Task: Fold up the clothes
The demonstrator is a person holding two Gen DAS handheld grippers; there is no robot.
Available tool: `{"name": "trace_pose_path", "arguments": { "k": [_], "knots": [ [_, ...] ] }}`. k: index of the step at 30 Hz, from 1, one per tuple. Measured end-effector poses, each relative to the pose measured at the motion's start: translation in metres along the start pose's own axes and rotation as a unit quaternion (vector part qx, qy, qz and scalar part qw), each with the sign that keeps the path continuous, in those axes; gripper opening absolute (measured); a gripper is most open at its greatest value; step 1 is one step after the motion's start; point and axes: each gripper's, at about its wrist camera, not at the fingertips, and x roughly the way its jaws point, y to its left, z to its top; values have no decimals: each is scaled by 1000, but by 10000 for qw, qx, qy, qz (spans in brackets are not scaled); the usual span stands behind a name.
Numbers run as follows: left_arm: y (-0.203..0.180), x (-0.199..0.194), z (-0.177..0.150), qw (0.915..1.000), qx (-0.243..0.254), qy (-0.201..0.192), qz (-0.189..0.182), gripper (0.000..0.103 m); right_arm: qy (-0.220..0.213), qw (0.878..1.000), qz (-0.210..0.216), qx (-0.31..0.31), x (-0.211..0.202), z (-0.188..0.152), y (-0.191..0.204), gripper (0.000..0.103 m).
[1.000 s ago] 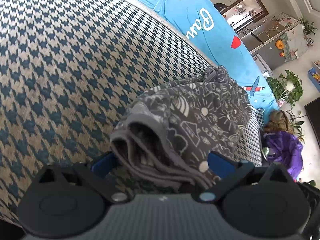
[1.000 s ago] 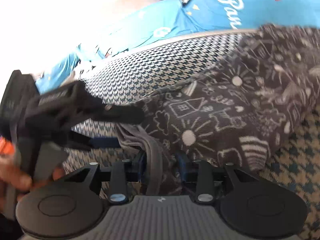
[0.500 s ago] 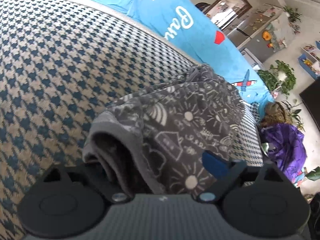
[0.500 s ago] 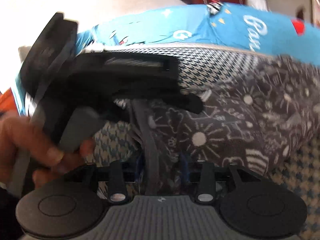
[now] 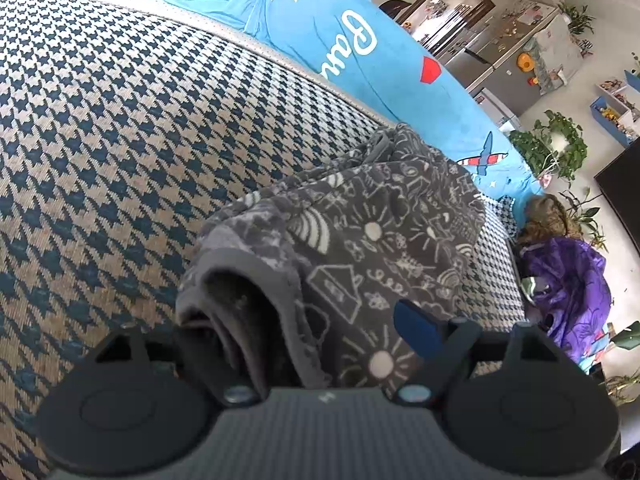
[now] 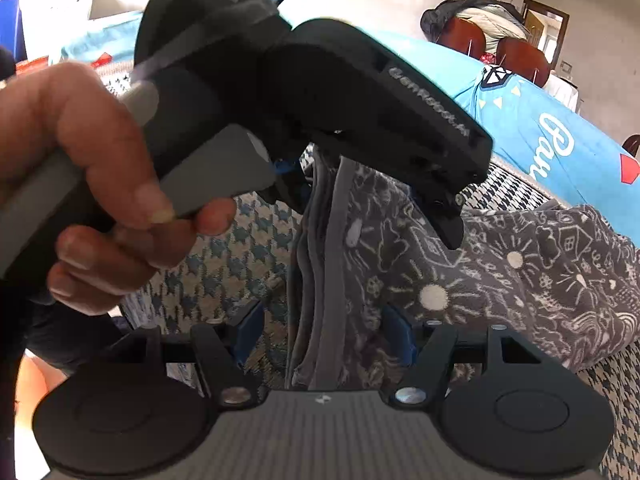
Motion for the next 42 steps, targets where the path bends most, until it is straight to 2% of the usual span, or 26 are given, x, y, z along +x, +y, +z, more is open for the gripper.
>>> {"name": "trace_pose_path", "arguments": {
  "k": [4,6,7,8,9,12,14,15,16,19,21,25,30,33,37,40,42],
  "knots": [
    [4,5,0,9999,-124,58,-42,83,-55,9994,-292,-183,2,-2,7,62],
    [4,8,0,9998,-167,77,-46,86,-84,9994,-335,-66,1,-2,3,51],
    [5,9,0,9998,-194,98,-40,93,-98,9993,-357,-8,1,-1,1,43],
    [6,10,-1,9997,-224,119,-56,95,-121,9993,-344,81,0,-1,-1,34],
    [7,11,-1,9995,-258,138,-97,99,-157,9993,-269,225,-1,0,-5,29],
    [5,16,1,9995,-232,172,-113,101,-223,9984,-119,496,-7,0,-12,25],
    [2,18,4,9997,-137,159,-102,88,-247,9983,-71,516,-10,-1,-13,25],
    [1,19,5,9998,-79,155,-77,72,-260,9981,-42,557,-11,0,-14,24],
    [-1,19,7,9999,-22,144,-32,64,-280,9977,-10,613,-13,0,-16,24],
    [0,14,12,10000,20,38,-20,50,-359,9962,107,785,-15,5,-22,24],
    [-2,8,17,9999,127,-58,-16,46,-449,9949,190,883,-16,9,-27,24],
    [-2,-4,28,9993,306,-215,20,45,-596,9921,362,1044,-15,18,-29,24],
    [17,-18,53,9992,140,-371,-48,45,-785,9847,662,1407,-10,39,-28,23],
    [27,-28,71,9988,157,-452,-65,46,-938,9809,813,1496,-9,53,-20,17],
    [45,-40,95,9986,104,-523,-38,46,-948,9755,1021,1702,8,70,-14,17],
    [56,-45,108,9986,148,-501,121,46,-925,9745,1169,1676,24,82,-6,13],
    [63,-49,114,9977,293,-489,366,46,-901,9744,1250,1639,34,89,0,12]
  ]
}}
